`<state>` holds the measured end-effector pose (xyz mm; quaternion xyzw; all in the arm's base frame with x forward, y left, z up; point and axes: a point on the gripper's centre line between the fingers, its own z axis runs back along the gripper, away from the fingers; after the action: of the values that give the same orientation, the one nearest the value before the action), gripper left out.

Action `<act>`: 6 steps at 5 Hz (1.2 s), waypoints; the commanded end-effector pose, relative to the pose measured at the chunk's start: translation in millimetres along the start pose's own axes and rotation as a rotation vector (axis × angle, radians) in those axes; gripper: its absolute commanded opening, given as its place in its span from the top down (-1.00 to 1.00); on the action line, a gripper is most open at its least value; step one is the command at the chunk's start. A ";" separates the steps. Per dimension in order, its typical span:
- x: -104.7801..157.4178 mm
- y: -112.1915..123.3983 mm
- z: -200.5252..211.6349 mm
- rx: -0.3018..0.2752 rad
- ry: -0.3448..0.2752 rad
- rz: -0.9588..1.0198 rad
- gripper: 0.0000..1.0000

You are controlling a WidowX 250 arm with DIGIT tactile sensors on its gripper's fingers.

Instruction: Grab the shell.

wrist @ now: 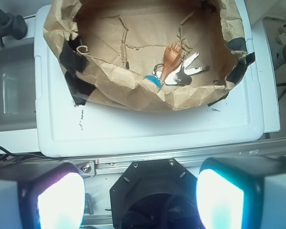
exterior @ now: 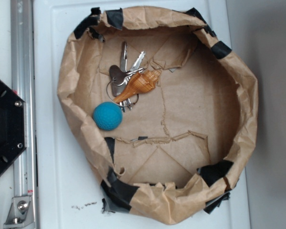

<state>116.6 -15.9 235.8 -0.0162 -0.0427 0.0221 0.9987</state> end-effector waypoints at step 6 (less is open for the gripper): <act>121.1 47.9 -135.2 0.035 0.018 0.269 -1.00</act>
<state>244.1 33.3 100.7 -0.0058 -0.0145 0.1615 0.9868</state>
